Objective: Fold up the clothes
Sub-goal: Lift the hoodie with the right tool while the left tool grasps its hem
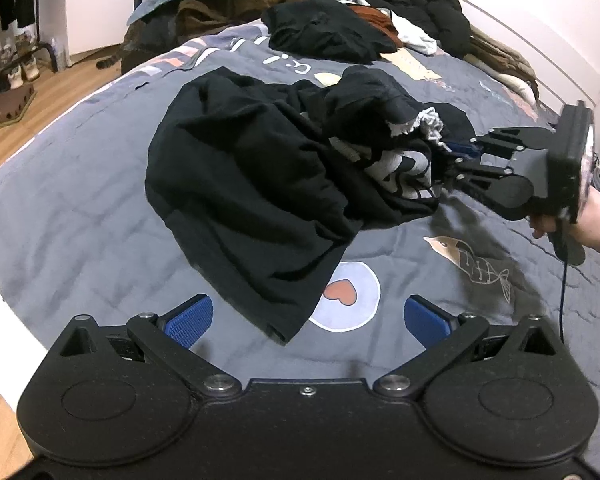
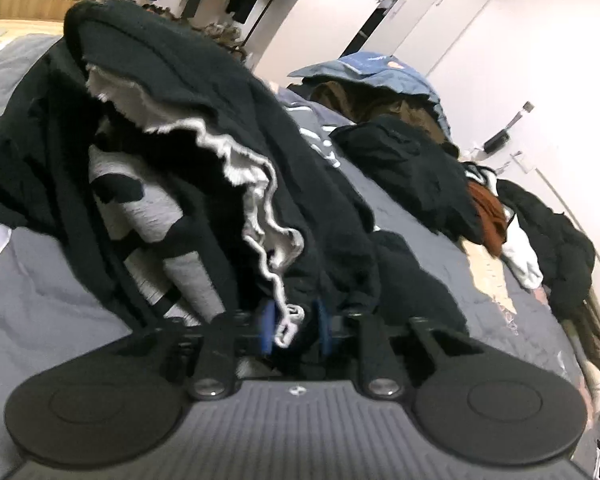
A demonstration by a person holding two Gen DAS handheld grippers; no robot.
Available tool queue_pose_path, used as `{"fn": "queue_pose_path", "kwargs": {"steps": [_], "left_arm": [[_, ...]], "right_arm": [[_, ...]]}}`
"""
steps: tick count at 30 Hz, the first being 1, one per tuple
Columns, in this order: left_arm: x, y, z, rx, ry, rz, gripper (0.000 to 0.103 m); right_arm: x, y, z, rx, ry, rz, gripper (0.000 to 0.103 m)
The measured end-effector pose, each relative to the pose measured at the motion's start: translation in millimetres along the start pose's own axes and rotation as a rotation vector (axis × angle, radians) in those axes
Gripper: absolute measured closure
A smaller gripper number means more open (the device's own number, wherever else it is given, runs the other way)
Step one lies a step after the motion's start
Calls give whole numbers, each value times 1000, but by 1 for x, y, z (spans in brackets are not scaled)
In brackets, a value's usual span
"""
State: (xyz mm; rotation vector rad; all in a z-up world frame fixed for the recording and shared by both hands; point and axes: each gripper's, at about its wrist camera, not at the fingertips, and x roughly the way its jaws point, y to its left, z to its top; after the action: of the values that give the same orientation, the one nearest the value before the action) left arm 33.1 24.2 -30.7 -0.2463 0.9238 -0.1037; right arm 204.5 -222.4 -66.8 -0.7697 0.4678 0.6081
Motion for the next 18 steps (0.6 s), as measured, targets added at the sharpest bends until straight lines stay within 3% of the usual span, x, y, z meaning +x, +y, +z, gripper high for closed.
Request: {"fn": "queue_pose_path", "kwargs": {"steps": [7,11,15,18], "left_arm": [[-5,-2,1,16,-39,12,0],[-15,-13,-4,91,-116,37,0],[-25,-35,-18,243,-261,116,0],[-28,-60,-37,462,-381,194,0]], "right_arm": [[-57,-16,9,81,-82,-44,93],[-119,-21,17,174,-159,-97,93],[-175,-8,15,299,-199,-152,93],[-201,10,6,401,-208,-169,93]]}}
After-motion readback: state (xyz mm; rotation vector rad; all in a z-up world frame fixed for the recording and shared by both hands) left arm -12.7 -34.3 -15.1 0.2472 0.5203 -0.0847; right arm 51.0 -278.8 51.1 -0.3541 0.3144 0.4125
